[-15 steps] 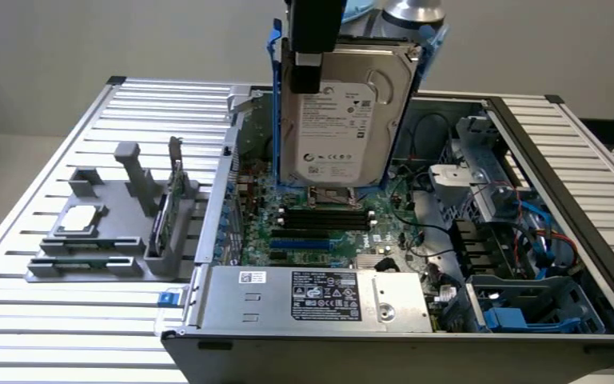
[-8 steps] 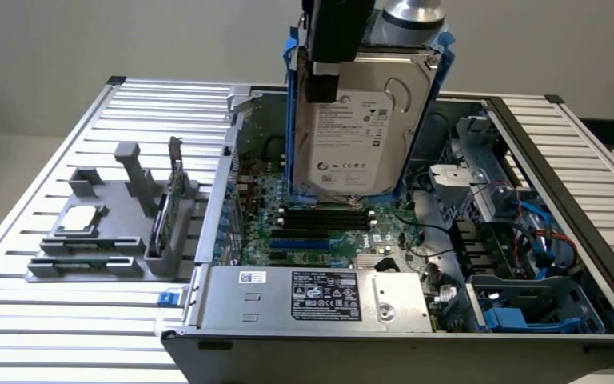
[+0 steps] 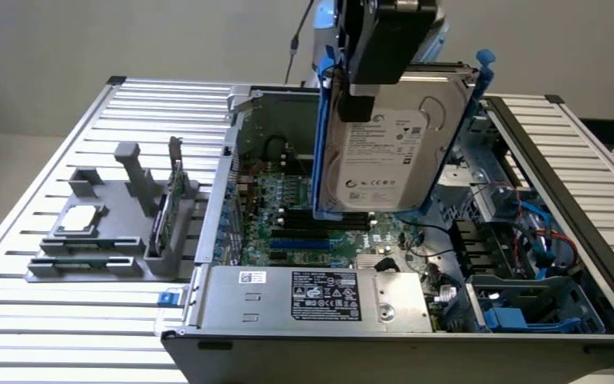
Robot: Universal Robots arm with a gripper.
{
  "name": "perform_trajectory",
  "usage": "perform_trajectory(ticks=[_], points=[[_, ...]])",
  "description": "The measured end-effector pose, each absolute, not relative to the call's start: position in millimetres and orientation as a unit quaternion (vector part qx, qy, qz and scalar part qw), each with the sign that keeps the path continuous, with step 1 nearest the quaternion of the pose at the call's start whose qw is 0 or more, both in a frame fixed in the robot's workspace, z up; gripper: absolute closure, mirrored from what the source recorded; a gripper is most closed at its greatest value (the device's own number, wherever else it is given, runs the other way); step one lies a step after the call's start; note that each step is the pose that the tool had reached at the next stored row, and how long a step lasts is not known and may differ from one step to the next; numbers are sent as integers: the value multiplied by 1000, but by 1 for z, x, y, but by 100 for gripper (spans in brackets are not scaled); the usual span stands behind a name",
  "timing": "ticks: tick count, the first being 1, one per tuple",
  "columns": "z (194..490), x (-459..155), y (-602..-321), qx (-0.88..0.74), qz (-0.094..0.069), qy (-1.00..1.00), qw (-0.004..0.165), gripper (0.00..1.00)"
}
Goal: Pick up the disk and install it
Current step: 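Pick up the disk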
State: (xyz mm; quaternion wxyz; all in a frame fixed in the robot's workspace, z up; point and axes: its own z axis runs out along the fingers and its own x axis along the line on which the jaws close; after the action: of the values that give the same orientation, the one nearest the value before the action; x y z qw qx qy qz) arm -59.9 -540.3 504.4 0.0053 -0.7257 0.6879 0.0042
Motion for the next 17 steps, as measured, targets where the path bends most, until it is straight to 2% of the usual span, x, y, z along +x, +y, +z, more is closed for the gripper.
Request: perform_trajectory(ticks=[17], points=[[499, 13, -567, -726, 4, 688, 6, 67]])
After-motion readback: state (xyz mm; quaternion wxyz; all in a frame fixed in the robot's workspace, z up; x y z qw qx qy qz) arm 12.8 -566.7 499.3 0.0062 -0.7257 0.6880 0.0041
